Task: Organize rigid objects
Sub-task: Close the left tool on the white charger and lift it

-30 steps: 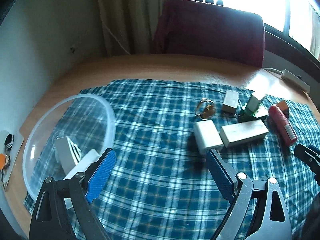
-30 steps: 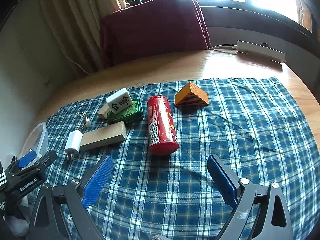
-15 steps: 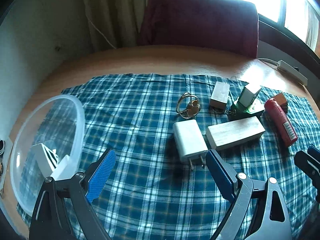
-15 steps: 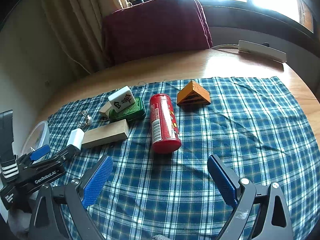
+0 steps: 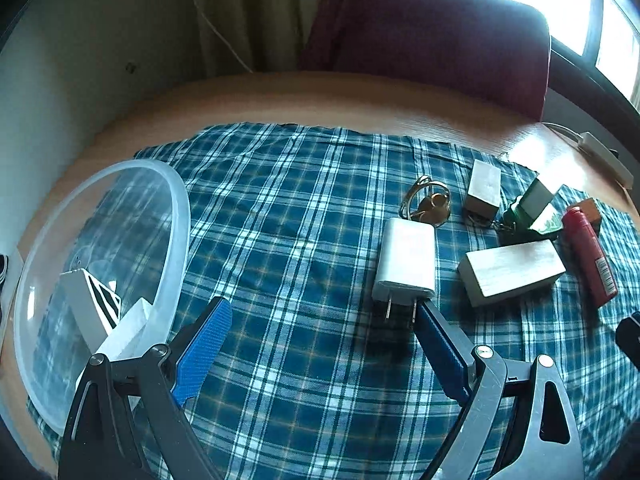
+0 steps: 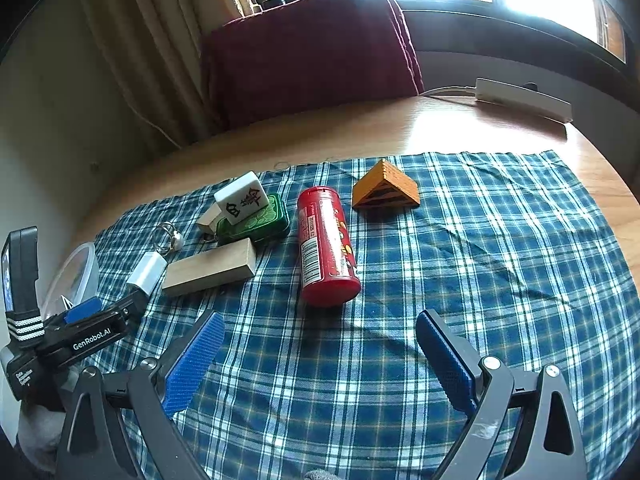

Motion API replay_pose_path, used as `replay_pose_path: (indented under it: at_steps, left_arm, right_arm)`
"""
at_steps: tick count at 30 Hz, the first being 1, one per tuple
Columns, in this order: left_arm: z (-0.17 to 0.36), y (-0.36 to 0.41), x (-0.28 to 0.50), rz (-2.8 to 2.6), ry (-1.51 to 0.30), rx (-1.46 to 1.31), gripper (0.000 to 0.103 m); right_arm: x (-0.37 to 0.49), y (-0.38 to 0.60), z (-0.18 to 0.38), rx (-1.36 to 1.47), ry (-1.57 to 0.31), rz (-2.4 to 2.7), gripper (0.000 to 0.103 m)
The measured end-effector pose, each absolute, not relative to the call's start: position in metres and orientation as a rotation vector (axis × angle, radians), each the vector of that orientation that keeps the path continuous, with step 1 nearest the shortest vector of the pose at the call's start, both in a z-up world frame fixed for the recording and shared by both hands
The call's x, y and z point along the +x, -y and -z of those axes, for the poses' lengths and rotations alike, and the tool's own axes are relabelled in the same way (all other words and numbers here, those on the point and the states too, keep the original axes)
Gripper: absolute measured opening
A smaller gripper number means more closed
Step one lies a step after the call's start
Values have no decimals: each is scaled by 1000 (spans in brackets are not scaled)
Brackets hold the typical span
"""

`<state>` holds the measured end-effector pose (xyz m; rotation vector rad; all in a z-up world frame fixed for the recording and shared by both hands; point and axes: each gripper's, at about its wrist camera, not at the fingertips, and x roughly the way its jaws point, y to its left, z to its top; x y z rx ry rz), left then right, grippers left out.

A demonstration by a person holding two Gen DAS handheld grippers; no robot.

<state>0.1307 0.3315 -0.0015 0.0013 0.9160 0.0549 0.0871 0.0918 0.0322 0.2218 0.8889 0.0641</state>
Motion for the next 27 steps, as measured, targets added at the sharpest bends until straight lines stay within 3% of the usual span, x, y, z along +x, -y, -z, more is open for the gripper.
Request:
replay_pose_path:
  at_steps: [11,13,15,18,22,23,27]
  left_arm:
    - [-11,-309,145,13,-904,14,92]
    - [-11,-310,146,5,-894,5,86]
    - [-11,-311,147,12,-897,-8,68]
    - [-6,-314,159,45,-911,-22,48]
    - [-5,-308,166,66,-879,-1,38]
    - [-5,-306,167,73,-871,-1,31]
    - [-2,-301,163,87,-857,-39,31]
  right_arm:
    - [87,-92,-32,225,-889,-62,99]
    - [87,-92,-32,224,-889,-62,99]
    - [87,-92,-32,224,-890,-60,99]
    - [87,-91,-32,224,-891,-59,99]
    - [87,-94,-29,221,-893,-57,99]
    - [88,-93,-29,221,-893,-57,99]
    - [87,-94,-29,221,-888,-59,99]
